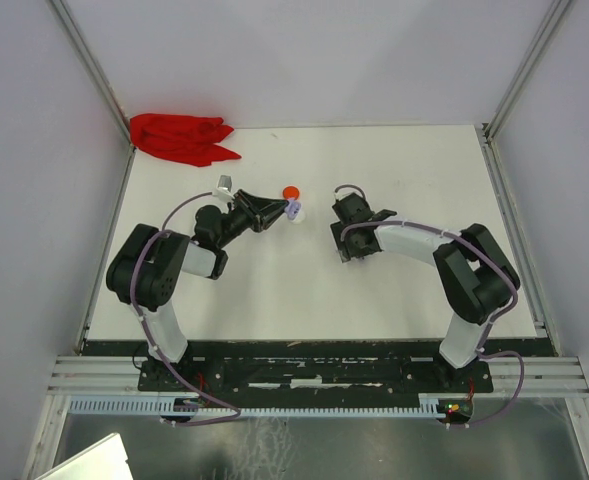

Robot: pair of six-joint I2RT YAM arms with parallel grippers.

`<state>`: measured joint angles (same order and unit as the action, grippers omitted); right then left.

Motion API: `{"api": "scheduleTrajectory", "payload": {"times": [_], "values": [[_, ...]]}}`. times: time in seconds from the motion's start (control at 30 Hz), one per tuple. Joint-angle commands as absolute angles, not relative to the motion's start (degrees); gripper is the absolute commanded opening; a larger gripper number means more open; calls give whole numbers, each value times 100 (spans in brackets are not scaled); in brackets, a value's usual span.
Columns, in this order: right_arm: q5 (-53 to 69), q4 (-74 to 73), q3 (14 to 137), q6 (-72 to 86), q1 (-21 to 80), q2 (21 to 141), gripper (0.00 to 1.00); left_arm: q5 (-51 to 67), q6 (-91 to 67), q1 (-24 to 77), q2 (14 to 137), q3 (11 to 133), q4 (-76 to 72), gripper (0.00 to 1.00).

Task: Insert the wireless bluetooth earbuds into the charging case
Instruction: Pick up the earbud from the center of the board.

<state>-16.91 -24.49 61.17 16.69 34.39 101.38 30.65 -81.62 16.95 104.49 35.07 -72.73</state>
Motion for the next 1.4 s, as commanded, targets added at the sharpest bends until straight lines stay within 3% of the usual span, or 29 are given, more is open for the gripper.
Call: {"api": "scheduleTrajectory", "payload": {"times": [0.0, 0.57, 0.9, 1.1, 1.37], "values": [[-1880, -2314, 6448, 1630, 3416, 10407, 76, 3216, -8288, 1628, 10494, 3516, -7682, 3], [-1915, -2212, 7199, 1573, 3207, 10986, 76, 3234, -8331, 1557, 10538, 3441, -7777, 3], [-2045, -2130, 7086, 1218, 3187, 10243, 76, 3234, -8353, 1529, 10547, 3393, -7850, 3], [-882, -2147, 7039, 244, 3190, 9864, 70, 3234, -8367, 1531, 10539, 3388, -7867, 3], [189, -3246, 7766, -260, 3192, 10511, 60, 3239, -8411, 1521, 10547, 3362, -7937, 3]]}}
